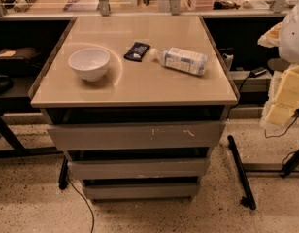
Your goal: Open bottom drawer
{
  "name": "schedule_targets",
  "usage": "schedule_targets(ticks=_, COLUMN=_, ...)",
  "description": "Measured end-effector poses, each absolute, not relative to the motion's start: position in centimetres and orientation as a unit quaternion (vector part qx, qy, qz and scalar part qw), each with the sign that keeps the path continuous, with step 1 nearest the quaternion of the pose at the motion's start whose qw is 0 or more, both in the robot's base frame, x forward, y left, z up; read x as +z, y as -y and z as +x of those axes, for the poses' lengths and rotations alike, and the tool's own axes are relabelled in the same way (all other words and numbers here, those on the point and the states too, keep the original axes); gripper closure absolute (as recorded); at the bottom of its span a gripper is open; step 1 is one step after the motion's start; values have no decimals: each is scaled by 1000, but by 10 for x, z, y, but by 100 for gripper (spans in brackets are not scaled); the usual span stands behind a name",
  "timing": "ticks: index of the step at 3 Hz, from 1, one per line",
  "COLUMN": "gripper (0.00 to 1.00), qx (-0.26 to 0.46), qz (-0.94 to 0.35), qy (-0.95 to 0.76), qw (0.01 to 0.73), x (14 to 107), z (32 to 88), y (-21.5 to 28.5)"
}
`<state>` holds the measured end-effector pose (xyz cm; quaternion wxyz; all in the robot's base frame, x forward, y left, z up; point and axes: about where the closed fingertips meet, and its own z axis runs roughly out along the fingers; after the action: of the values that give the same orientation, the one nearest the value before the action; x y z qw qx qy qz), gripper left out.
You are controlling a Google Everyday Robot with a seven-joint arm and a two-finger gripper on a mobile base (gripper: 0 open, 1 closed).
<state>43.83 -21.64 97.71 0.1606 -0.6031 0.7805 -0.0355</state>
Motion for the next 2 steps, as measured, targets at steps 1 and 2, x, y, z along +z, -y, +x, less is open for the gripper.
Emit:
schedule_targets(ticks=1, gripper=0, qx=-36, qz=-603, qy=-780, qw=162, x=978, z=438, y=216)
schedule_targets(ticks=2, gripper=0, qx=-23, qz=-603, qy=-783, qw=152, x=948, z=432, y=221)
